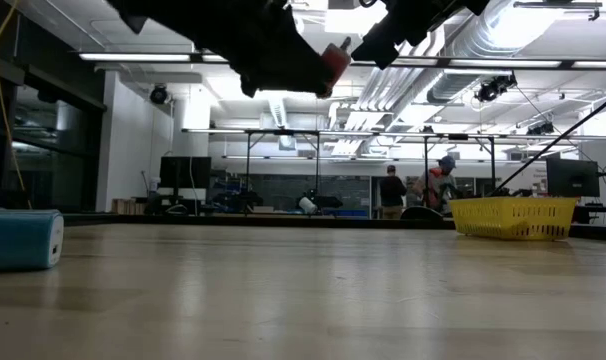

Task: Pick & Place Office items
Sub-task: Put the pink charger adapter into the orange bin

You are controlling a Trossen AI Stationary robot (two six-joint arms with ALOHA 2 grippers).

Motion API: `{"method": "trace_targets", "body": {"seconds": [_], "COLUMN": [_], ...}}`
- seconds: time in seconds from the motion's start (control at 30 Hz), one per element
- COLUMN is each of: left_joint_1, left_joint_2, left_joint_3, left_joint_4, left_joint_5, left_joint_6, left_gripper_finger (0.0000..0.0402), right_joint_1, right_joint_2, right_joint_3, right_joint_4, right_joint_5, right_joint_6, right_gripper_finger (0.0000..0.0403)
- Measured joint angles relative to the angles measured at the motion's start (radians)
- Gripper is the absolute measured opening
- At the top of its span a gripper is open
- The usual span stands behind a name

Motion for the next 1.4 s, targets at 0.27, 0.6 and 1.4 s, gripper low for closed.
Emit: {"method": "trace_targets", "body": {"seconds": [0.27,0.6,1.4], "left_joint_1": [-0.043,-0.048,-0.059], "left_joint_2": [0.020,0.119,0.118], "left_joint_3": [-0.157,-0.206,-0.206], "left_joint_4": [0.378,0.650,0.673], "left_joint_5": [-0.114,-0.101,-0.102], "left_joint_6": [0.000,-0.006,0.039], "left_gripper_finger": [0.0134,0.0134,0.0134], "right_joint_1": [0.000,0.000,0.000], "right_joint_2": [0.000,0.000,0.000], "right_joint_3": [0.000,0.000,0.000], "right_joint_4": [0.000,0.001,0.033], "right_joint_5": [-0.002,-0.001,-0.002], "right_joint_6": [0.000,0.000,0.000], "right_gripper_finger": [0.0174,0.0174,0.0174]}}
